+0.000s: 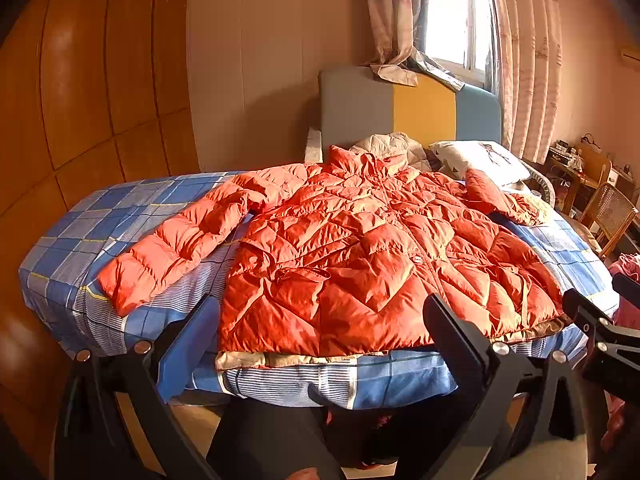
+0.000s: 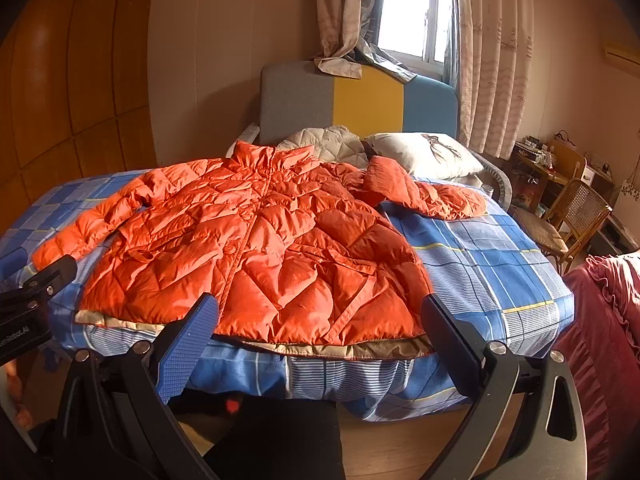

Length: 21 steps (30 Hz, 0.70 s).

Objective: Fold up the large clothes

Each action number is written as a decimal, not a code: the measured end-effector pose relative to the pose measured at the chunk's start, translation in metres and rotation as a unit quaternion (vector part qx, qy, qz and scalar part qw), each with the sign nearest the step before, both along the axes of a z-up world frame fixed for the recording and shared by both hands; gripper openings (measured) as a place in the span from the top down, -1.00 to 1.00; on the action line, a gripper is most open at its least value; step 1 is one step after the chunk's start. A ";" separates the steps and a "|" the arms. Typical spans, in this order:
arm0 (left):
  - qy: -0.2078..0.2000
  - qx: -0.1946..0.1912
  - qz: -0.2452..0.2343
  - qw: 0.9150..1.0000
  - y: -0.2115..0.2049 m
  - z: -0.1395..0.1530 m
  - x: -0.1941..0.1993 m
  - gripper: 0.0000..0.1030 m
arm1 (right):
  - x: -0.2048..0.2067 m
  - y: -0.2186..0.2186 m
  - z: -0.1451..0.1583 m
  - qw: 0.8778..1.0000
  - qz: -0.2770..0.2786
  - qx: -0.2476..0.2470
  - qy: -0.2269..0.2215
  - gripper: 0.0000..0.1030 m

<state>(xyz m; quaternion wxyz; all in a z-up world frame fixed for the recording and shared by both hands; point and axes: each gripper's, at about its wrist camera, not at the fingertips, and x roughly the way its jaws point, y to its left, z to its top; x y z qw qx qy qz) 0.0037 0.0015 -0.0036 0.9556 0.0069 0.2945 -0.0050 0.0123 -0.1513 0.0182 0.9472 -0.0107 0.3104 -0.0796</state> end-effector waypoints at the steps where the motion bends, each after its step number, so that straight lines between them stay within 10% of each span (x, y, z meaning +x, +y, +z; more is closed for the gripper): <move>1: 0.000 0.001 0.002 1.000 0.001 0.000 0.001 -0.96 | 0.001 -0.001 -0.001 1.000 -0.001 0.003 0.002 -0.94; 21: 0.009 -0.006 0.006 1.000 0.005 -0.001 0.003 -0.96 | 0.000 -0.002 -0.003 1.000 -0.004 0.005 -0.002 -0.94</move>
